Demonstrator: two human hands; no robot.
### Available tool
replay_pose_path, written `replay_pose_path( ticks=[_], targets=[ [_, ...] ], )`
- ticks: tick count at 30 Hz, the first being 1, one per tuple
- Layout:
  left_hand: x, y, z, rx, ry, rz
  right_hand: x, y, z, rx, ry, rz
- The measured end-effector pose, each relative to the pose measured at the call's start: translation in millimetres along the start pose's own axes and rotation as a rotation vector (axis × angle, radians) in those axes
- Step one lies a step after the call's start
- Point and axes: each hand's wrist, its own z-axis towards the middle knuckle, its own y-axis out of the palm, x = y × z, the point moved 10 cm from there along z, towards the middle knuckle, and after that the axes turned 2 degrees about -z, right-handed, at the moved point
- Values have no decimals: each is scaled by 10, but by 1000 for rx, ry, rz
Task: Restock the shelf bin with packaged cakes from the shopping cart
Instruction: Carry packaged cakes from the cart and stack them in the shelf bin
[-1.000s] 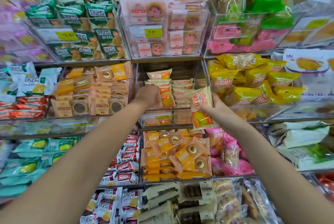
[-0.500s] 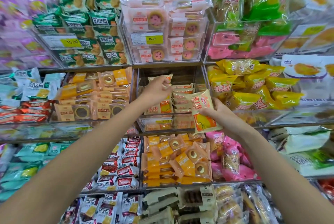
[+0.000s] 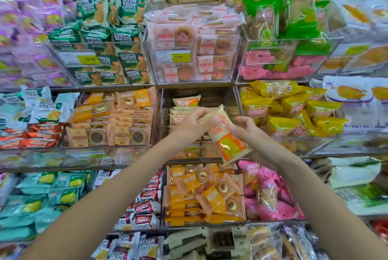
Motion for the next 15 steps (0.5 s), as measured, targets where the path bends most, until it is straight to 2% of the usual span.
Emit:
replay_pose_path(
  ticks=[3,5,7,9,11,13,15],
  targets=[
    [-109,-169,-109,258,-16,-147,-10,-14,4,34,-80,269],
    [-188,-145,-255,410,-38,-230,30,27,17,66,-92,226],
    [-307,16,-381,454,-97,-329,47,3,40,165,-126,122],
    [-401,164,-439,400,-178,-365,30,-62,39,248,-161,88],
    [-355,108,-440,347,-168,-197,14,-126,24,262,-169,10],
    [-184,-77,-363,309,-71,194,-51,-187,-25,259,-190,-183],
    [35,-46,-244,87,45,529,-143,-145,-61,196,-233,-331]
  ],
)
